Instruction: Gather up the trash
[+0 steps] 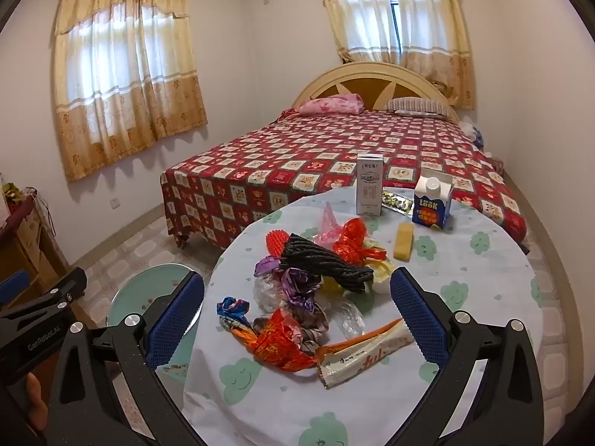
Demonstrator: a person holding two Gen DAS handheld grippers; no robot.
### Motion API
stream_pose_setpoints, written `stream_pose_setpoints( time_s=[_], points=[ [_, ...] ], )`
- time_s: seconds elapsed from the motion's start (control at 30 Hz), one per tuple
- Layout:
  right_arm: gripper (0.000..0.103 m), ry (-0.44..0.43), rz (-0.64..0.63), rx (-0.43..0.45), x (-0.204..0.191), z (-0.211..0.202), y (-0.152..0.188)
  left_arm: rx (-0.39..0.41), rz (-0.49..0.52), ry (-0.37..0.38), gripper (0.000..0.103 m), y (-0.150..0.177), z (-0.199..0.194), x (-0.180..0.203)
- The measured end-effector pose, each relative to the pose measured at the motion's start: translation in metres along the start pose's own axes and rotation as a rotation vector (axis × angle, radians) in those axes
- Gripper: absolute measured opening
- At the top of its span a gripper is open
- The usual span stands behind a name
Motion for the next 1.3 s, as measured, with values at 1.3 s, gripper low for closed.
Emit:
stream_pose_setpoints(
  time_s=[1.3],
  points=[
    [0.099,0.009,0.010,0.000,0.007,-0.004,-0.001,-0.022,-0.029,0.029,0.097,0.012,0.000,0.006]
  ],
)
Point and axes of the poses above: each gripper's, at about its wrist camera, not at the fingertips, and z roughly the way its jaws point, x to its right, y to its underside, the point moved 10 cm from there along z, roughly the way its jaws point, and after that the axes turned 4 degrees about x, right-handed, at the moved point
